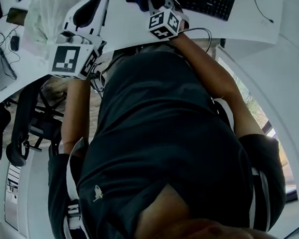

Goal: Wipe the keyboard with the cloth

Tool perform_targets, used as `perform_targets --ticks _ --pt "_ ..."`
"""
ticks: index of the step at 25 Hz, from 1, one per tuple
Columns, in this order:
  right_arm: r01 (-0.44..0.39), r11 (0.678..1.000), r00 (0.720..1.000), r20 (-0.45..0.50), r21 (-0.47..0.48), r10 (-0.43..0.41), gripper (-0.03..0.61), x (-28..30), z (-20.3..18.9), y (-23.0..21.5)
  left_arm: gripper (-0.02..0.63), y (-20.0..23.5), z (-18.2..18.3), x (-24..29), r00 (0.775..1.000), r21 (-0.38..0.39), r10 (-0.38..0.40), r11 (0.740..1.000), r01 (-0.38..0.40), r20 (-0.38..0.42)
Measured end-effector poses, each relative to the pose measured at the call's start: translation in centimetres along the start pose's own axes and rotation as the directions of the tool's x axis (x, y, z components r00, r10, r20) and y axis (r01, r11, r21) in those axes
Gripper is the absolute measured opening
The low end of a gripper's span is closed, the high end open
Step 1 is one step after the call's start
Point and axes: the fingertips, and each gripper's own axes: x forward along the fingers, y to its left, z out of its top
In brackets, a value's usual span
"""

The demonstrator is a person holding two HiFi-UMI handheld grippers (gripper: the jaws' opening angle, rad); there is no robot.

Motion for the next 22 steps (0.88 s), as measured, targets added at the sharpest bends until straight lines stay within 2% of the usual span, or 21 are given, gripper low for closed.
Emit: perform_targets --ticks 3,5,7,10,13,15,19,22 --pt "-0.134 0.984 0.99 0.035 -0.122 0.139 0.034 0.9 3.2 5.5 0.005 -0.8 0.6 0.7 1.0 0.013 -0.019 1.0 0.019 0.007" --pt "-0.167 0.977 0.984 0.042 -0.132 0.174 0.034 0.9 3.4 6.0 0.006 -1.1 1.0 0.9 1.0 0.023 -0.025 0.999 0.024 0.014" --pt "-0.129 0.991 0.99 0.042 -0.046 0.131 0.034 0.5 1.9 3.3 0.005 -1.0 1.1 0.8 1.0 0.025 -0.02 0.999 0.02 0.019" --pt "-0.007 0.997 1.0 -0.01 0.073 0.008 0.034 -0.9 -2.3 -2.7 0.006 -0.4 0.4 0.4 1.0 0.011 -0.007 1.0 0.007 0.011" --pt "0.074 0.994 0.996 -0.059 0.085 -0.069 0.034 -2.1 -5.0 -5.6 0.005 0.0 -0.3 0.2 1.0 -0.002 -0.002 1.0 0.002 -0.001" --pt "0.06 0.997 0.997 -0.055 0.048 -0.058 0.034 -1.8 -4.0 -4.1 0.005 -0.1 -0.7 0.4 1.0 -0.004 -0.009 1.0 0.009 -0.009" --pt "-0.037 0.999 0.999 0.012 -0.021 0.037 0.034 -0.3 0.0 1.3 0.005 -1.1 0.1 1.7 0.999 0.003 -0.034 0.999 0.034 0.0" --pt "-0.072 0.994 0.995 0.057 -0.082 0.077 0.034 0.1 0.9 2.6 0.006 -1.4 0.9 2.2 0.999 0.016 -0.037 0.999 0.037 0.012"
